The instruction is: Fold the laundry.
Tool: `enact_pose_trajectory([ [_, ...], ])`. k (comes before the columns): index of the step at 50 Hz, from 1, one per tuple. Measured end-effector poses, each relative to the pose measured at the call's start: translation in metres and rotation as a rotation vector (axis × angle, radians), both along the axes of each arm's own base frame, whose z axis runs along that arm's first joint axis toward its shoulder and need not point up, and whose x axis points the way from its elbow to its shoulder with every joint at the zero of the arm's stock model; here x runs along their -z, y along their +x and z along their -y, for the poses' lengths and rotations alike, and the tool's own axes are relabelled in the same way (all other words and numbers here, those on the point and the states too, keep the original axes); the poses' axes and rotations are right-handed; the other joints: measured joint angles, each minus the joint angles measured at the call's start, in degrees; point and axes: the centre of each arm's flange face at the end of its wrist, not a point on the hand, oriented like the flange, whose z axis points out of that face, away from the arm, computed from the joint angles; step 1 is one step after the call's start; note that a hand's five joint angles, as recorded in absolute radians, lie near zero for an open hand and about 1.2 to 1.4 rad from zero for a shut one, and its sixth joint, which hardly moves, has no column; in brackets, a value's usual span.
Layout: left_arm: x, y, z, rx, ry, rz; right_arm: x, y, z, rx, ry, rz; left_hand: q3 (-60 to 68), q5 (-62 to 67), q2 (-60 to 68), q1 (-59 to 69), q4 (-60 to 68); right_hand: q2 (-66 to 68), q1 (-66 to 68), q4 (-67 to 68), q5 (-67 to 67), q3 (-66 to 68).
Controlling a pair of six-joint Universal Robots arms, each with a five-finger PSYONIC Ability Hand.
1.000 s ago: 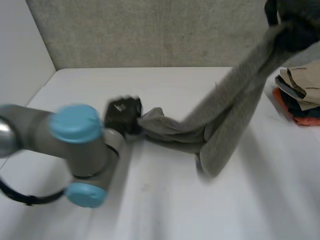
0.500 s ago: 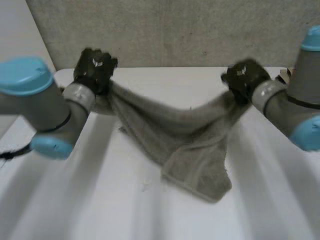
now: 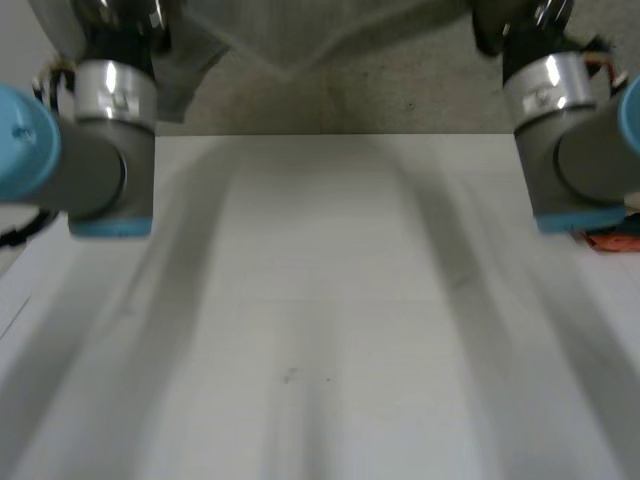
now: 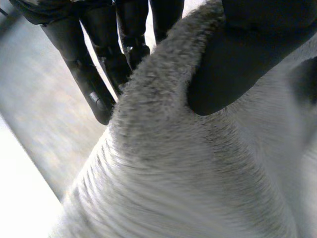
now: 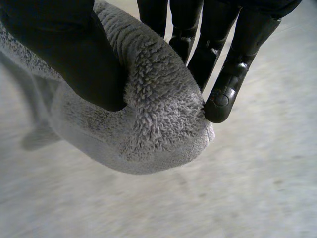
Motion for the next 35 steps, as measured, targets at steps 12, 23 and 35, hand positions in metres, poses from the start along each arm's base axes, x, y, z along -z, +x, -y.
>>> enact_pose_trajectory([
  [12, 0.149, 0.019, -0.017, -0.024, 0.406, 0.173, 0.148, -0.004, -0.024, -0.080, 0.501, -0.251, -0.27, -0.03, -0.55, -0.11, -0.58, 0.00, 0.28, 0.00, 0.00, 0.00],
  [23, 0.223, 0.024, -0.041, -0.017, 0.628, 0.272, 0.196, -0.015, -0.049, -0.072, 0.763, -0.352, -43.65, -41.95, -44.20, -43.45, -44.87, 0.00, 0.28, 0.00, 0.00, 0.00],
  [35, 0.198, 0.054, -0.038, -0.089, 0.653, 0.238, 0.179, -0.040, -0.064, -0.027, 0.790, -0.325, -53.49, -51.64, -54.09, -49.92, -54.28, 0.00, 0.27, 0.00, 0.00, 0.00],
])
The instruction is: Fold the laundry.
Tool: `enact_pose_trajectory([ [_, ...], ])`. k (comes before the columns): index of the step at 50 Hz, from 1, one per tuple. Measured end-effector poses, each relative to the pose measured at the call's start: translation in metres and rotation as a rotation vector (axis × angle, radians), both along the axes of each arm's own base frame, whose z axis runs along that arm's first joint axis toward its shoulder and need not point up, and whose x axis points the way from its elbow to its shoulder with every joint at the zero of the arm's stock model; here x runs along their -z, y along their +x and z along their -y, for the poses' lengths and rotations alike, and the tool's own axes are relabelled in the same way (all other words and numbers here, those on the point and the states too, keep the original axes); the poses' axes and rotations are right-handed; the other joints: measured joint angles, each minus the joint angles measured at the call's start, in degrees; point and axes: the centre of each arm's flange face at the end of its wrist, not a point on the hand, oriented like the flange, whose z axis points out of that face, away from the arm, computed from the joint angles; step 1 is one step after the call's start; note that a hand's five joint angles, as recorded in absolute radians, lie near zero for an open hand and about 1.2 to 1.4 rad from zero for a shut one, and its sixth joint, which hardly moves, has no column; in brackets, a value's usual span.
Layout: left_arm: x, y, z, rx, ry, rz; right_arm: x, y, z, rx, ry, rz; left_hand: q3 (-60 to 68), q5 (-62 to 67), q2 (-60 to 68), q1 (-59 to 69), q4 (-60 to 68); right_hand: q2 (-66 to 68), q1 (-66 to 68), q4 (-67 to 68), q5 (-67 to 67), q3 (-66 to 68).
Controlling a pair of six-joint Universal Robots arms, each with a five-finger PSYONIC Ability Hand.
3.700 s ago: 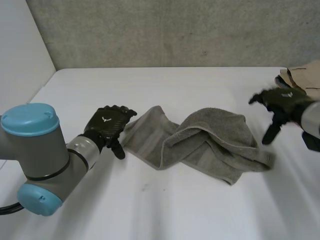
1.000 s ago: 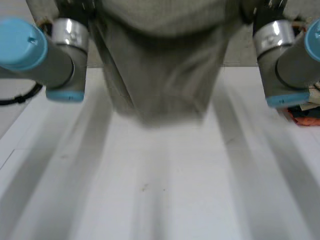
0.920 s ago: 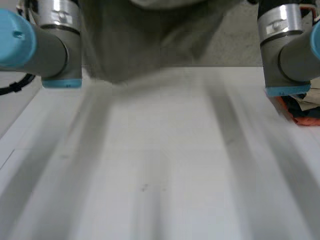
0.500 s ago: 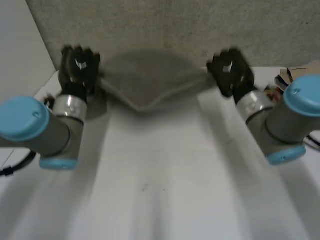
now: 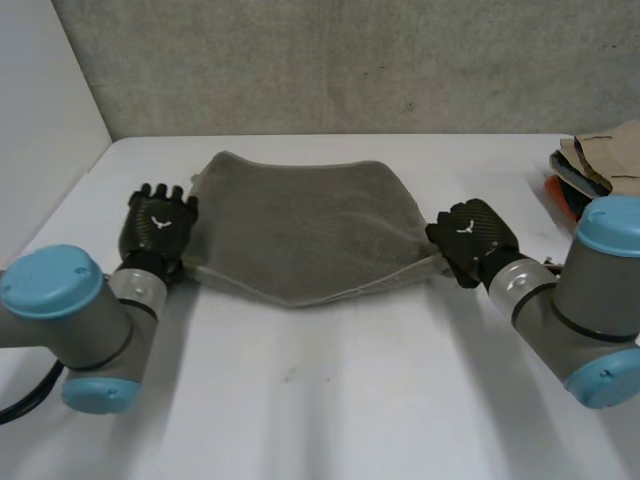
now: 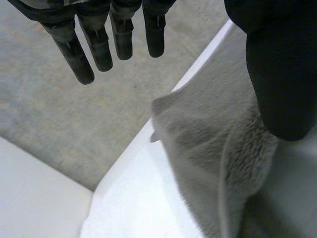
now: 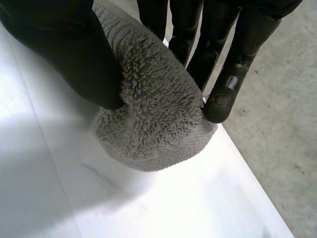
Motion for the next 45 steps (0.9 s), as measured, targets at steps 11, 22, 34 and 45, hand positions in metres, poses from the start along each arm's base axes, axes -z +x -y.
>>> enact_pose_trajectory([
  [11, 0.001, 0.026, 0.010, -0.053, 0.038, -0.019, -0.005, -0.024, 0.011, 0.100, 0.045, 0.062, 0.54, 1.33, 1.00, 0.37, 0.75, 0.00, 0.00, 0.00, 0.00, 0.00],
  [22, 0.011, 0.028, -0.002, 0.031, 0.242, -0.084, -0.005, -0.025, 0.010, 0.109, 0.080, 0.074, 10.62, 11.71, 11.14, 9.97, 11.03, 0.00, 0.00, 0.00, 0.00, 0.00],
  [34, -0.006, 0.043, -0.004, 0.076, 0.314, -0.169, -0.005, -0.025, 0.010, 0.109, 0.078, 0.069, 10.60, 11.66, 11.11, 9.96, 11.01, 0.00, 0.00, 0.00, 0.00, 0.00],
  [45, -0.003, 0.057, 0.005, 0.057, 0.324, -0.123, -0.005, -0.025, 0.011, 0.110, 0.076, 0.067, 10.62, 11.72, 11.14, 9.97, 11.03, 0.00, 0.00, 0.00, 0.00, 0.00],
])
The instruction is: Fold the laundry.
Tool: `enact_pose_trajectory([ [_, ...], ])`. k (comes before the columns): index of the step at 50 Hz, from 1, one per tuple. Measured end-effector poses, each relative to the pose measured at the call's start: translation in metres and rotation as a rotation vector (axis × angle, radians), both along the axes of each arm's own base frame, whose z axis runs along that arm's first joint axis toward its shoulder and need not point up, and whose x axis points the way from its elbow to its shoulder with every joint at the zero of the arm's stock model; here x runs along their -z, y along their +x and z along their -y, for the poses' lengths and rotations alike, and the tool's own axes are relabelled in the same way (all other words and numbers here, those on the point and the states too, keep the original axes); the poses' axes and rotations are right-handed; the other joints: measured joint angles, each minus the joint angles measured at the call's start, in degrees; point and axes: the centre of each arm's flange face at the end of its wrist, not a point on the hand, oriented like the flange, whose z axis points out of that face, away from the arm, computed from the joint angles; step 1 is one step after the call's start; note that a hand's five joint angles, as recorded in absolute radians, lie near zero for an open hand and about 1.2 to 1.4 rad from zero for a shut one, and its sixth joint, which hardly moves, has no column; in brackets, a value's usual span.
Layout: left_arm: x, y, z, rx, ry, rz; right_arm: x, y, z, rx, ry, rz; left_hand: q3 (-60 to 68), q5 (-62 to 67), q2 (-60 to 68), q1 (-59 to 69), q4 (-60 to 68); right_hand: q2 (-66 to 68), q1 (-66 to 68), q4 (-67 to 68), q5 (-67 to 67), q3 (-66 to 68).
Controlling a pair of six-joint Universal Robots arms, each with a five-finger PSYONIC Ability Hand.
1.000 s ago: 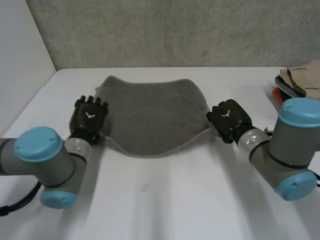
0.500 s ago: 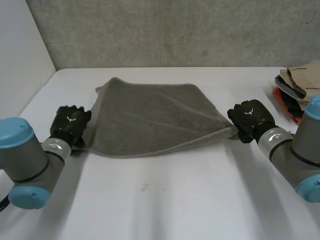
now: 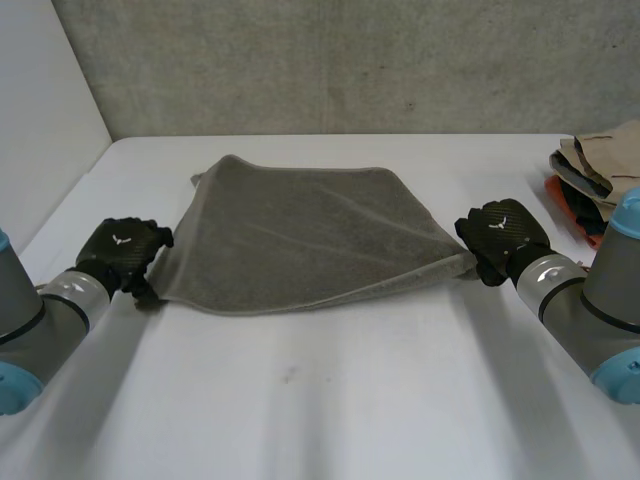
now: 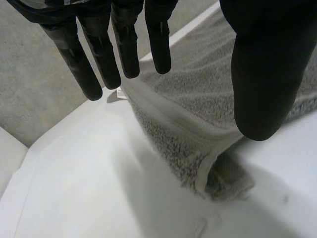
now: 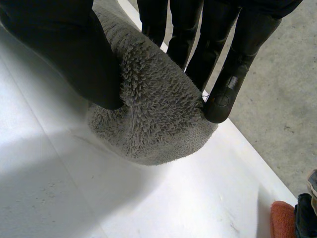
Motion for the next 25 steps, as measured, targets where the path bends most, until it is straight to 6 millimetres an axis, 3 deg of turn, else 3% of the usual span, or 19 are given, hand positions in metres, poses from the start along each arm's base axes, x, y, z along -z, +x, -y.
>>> enact_pose_trajectory([
  [15, 0.028, 0.001, 0.012, 0.018, 0.024, 0.105, 0.000, 0.000, 0.000, 0.002, 0.002, 0.002, 1.54, 1.47, 1.50, 1.42, 1.50, 0.00, 0.00, 0.00, 0.00, 0.00],
  [16, 0.028, 0.001, 0.014, 0.014, 0.020, 0.105, 0.000, 0.000, 0.000, 0.002, 0.002, 0.002, 15.52, 15.02, 15.33, 17.49, 15.45, 0.00, 0.00, 0.00, 0.00, 0.00],
  [17, 0.028, 0.001, 0.016, 0.012, 0.016, 0.105, 0.000, 0.000, 0.000, 0.002, 0.002, 0.002, 15.52, 15.02, 15.33, 17.49, 15.45, 0.00, 0.00, 0.00, 0.00, 0.00],
  [20, 0.026, 0.002, 0.021, 0.002, 0.000, 0.102, 0.000, 0.000, 0.000, 0.002, 0.002, 0.002, 35.92, 35.45, 35.97, 38.48, 36.11, 0.00, 0.00, 0.00, 0.00, 0.00],
  [25, 0.018, 0.003, 0.029, -0.020, -0.040, 0.100, 0.000, 0.000, 0.000, 0.001, 0.002, 0.002, 42.57, 40.17, 42.66, 40.17, 42.81, 0.00, 0.00, 0.00, 0.00, 0.00],
])
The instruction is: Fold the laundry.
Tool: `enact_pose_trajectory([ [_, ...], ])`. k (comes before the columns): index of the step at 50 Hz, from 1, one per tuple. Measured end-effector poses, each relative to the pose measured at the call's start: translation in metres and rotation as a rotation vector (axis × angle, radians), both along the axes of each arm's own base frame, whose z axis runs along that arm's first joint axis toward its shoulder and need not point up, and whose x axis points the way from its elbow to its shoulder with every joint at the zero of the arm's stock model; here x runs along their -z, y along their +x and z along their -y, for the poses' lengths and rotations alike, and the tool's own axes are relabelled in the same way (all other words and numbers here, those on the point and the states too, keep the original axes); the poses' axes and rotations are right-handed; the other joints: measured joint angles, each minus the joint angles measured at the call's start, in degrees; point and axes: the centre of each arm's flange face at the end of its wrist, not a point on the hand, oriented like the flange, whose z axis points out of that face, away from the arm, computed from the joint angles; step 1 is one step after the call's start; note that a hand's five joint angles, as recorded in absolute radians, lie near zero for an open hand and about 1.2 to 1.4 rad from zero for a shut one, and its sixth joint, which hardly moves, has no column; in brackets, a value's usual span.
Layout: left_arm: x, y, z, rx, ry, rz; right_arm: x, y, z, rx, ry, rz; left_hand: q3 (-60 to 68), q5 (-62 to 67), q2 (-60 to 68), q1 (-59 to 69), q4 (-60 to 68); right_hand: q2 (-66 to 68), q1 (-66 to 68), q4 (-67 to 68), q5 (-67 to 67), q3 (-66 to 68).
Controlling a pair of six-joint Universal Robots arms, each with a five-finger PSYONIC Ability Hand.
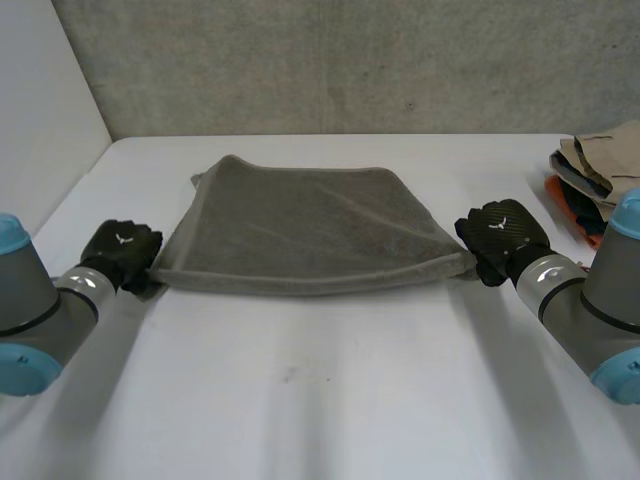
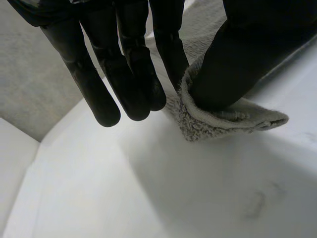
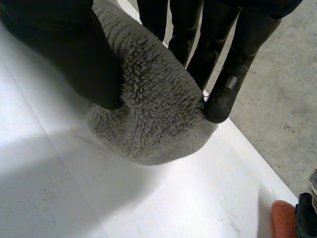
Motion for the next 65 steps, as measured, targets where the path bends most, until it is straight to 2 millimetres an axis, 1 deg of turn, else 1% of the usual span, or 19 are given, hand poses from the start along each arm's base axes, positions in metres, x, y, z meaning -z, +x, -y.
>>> enact_pose_trajectory([
  [4, -0.006, 0.000, 0.001, -0.016, -0.018, 0.005, -0.002, 0.000, -0.001, -0.001, 0.007, -0.007, 0.00, 0.00, 0.05, 0.00, 0.16, 0.00, 0.00, 0.00, 0.00, 0.00],
  [11, -0.050, 0.000, -0.021, -0.029, -0.089, 0.015, -0.031, -0.004, -0.013, -0.016, 0.041, -0.068, 0.01, 0.00, 0.05, 0.00, 0.17, 0.00, 0.00, 0.00, 0.00, 0.00],
  [13, -0.095, 0.002, -0.047, -0.030, -0.172, 0.011, -0.062, -0.010, -0.026, -0.026, 0.045, -0.116, 0.07, 0.00, 0.12, 0.00, 0.18, 0.00, 0.00, 0.00, 0.00, 0.00],
  [19, -0.174, 0.008, -0.098, -0.032, -0.346, -0.002, -0.127, -0.029, -0.044, -0.005, -0.036, -0.184, 0.21, 0.00, 0.19, 0.00, 0.19, 0.00, 0.00, 0.00, 0.00, 0.00],
  [22, -0.194, 0.009, -0.115, -0.020, -0.387, -0.006, -0.150, -0.034, -0.051, 0.004, -0.082, -0.207, 0.21, 0.00, 0.19, 0.00, 0.19, 0.00, 0.00, 0.00, 0.00, 0.00],
  [26, -0.203, 0.007, -0.123, 0.004, -0.391, -0.010, -0.172, -0.038, -0.058, 0.007, -0.123, -0.228, 0.21, 0.00, 0.19, 0.00, 0.19, 0.00, 0.00, 0.00, 0.00, 0.00],
  [32, -0.179, -0.001, -0.101, 0.037, -0.292, -0.005, -0.159, -0.035, -0.043, -0.010, -0.069, -0.253, 0.27, 0.00, 0.22, 0.00, 0.20, 0.00, 0.00, 0.00, 0.00, 0.00],
  [33, -0.163, -0.008, -0.086, 0.056, -0.241, 0.006, -0.145, -0.032, -0.032, -0.023, -0.034, -0.269, 0.27, 0.00, 0.22, 0.00, 0.20, 0.00, 0.00, 0.00, 0.00, 0.00],
  [36, -0.144, -0.017, -0.068, 0.070, -0.191, 0.028, -0.126, -0.026, -0.018, -0.042, 0.004, -0.289, 0.31, 0.00, 0.26, 0.00, 0.20, 0.00, 0.00, 0.00, 0.00, 0.00],
  [39, -0.110, -0.035, -0.034, 0.073, -0.140, 0.102, -0.094, -0.014, 0.009, -0.066, 0.011, -0.308, 0.31, 0.00, 0.26, 0.00, 0.20, 0.00, 0.00, 0.00, 0.00, 0.00],
  [42, -0.098, -0.043, -0.017, 0.065, -0.141, 0.143, -0.082, -0.007, 0.025, -0.070, -0.024, -0.308, 0.31, 0.00, 0.26, 0.00, 0.21, 0.00, 0.00, 0.00, 0.00, 0.00],
  [44, -0.093, -0.058, 0.010, 0.049, -0.206, 0.187, -0.074, 0.004, 0.051, -0.057, -0.152, -0.284, 0.31, 0.00, 0.26, 0.00, 0.22, 0.00, 0.00, 0.00, 0.00, 0.00],
  [48, -0.120, -0.078, 0.041, 0.025, -0.397, 0.169, -0.088, 0.016, 0.083, -0.019, -0.416, -0.211, 0.31, 0.00, 0.27, 0.00, 0.40, 0.00, 0.00, 0.00, 0.00, 0.00],
  [49, -0.120, -0.078, 0.041, 0.025, -0.397, 0.169, -0.088, 0.016, 0.083, -0.019, -0.416, -0.211, 0.31, 0.00, 0.27, 0.00, 0.40, 0.00, 0.00, 0.00, 0.00, 0.00],
  [50, -0.148, -0.087, 0.053, 0.008, -0.544, 0.122, -0.106, 0.022, 0.097, 0.008, -0.584, -0.149, 0.31, 0.00, 0.27, 0.00, 0.40, 0.00, 0.00, 0.00, 0.00, 0.00],
  [55, -0.231, -0.095, 0.058, -0.050, -0.915, -0.070, -0.155, 0.028, 0.109, 0.051, -0.895, 0.030, 0.32, 0.00, 0.27, 0.00, 0.40, 0.00, 0.00, 0.00, 0.00, 0.00],
  [59, -0.272, -0.090, 0.046, -0.081, -1.078, -0.184, -0.177, 0.027, 0.109, 0.049, -0.980, 0.130, 0.32, 0.00, 0.27, 0.00, 0.40, 0.00, 0.00, 0.00, 0.00, 0.00],
  [62, -0.277, -0.088, 0.041, -0.088, -1.094, -0.207, -0.181, 0.027, 0.108, 0.042, -0.982, 0.158, 0.32, 0.00, 0.27, 0.00, 0.41, 0.00, 0.00, 0.00, 0.00, 0.00],
  [65, -0.255, -0.084, 0.035, -0.085, -1.020, -0.195, -0.174, 0.027, 0.107, 0.020, -0.913, 0.173, 0.32, 0.00, 0.27, 0.00, 0.41, 0.00, 0.00, 0.00, 0.00, 0.00],
])
